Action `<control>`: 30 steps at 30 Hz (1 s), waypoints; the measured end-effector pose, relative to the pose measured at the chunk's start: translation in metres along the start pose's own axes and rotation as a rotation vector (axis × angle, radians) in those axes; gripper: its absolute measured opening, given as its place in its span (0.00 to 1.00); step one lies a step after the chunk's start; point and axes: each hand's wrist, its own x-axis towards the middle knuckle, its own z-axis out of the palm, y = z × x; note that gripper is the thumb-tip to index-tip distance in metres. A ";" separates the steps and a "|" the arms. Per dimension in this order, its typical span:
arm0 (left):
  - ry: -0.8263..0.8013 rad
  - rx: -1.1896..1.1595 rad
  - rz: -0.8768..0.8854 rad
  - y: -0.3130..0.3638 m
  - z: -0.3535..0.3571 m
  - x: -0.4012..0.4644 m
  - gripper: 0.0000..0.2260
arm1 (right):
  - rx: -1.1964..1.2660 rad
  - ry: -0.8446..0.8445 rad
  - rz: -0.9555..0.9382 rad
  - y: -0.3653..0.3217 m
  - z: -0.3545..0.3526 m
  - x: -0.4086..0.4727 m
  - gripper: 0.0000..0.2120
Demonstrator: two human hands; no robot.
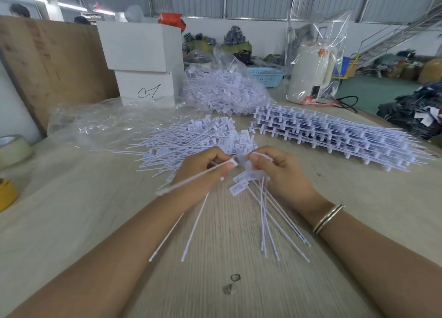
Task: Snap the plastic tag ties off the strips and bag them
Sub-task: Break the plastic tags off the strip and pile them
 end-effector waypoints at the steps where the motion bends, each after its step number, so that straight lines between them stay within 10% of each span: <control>1: 0.027 0.004 -0.011 -0.001 -0.002 0.000 0.07 | 0.009 0.053 0.027 0.000 -0.003 0.000 0.09; 11: -0.095 0.514 0.125 0.006 0.003 -0.006 0.13 | -0.791 -0.117 0.065 0.003 0.004 0.000 0.08; 18: -0.073 0.634 0.169 0.013 0.005 -0.009 0.18 | -0.558 0.109 -0.150 -0.008 0.003 -0.001 0.06; 26: -0.058 0.649 0.255 0.015 0.009 -0.009 0.16 | -0.462 -0.233 -0.038 -0.011 0.010 -0.006 0.07; 30: -0.061 0.607 0.227 0.013 0.006 -0.010 0.13 | -0.186 -0.149 0.050 -0.009 0.004 -0.001 0.07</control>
